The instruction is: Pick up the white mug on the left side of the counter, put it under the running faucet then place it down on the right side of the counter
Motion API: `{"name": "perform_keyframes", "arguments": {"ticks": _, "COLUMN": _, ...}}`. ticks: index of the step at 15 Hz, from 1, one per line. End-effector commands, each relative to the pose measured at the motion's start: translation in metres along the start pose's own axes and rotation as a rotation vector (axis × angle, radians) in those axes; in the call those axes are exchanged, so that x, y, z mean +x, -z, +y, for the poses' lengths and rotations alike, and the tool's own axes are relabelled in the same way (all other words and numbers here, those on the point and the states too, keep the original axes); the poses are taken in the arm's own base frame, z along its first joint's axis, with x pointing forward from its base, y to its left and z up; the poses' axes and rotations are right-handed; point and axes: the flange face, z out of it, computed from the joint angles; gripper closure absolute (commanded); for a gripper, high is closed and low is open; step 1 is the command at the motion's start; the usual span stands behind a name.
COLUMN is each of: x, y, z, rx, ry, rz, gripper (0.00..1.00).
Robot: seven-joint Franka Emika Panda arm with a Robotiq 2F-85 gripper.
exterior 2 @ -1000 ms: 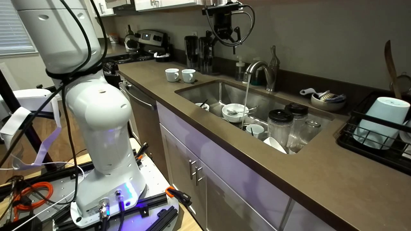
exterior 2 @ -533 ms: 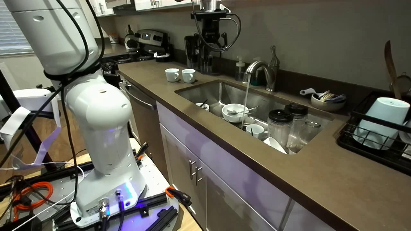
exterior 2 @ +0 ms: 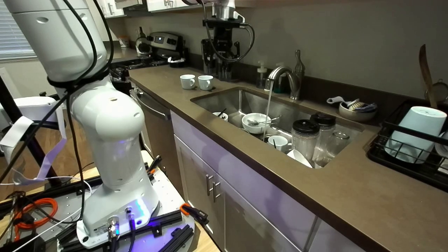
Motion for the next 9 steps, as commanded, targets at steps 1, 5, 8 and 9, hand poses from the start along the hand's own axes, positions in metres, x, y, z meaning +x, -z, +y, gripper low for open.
{"name": "perform_keyframes", "arguments": {"ticks": 1, "x": 0.000, "y": 0.001, "z": 0.001, "rx": 0.001, "ry": -0.002, "rz": -0.001, "gripper": 0.00}}
{"name": "perform_keyframes", "arguments": {"ticks": 5, "x": 0.004, "y": -0.005, "z": 0.005, "rx": 0.010, "ry": 0.069, "rz": -0.014, "gripper": 0.00}}
{"name": "perform_keyframes", "arguments": {"ticks": 8, "x": 0.016, "y": -0.020, "z": 0.003, "rx": 0.029, "ry": 0.214, "rz": -0.049, "gripper": 0.00}}
{"name": "perform_keyframes", "arguments": {"ticks": 9, "x": 0.021, "y": -0.027, "z": 0.002, "rx": 0.034, "ry": 0.265, "rz": -0.063, "gripper": 0.00}}
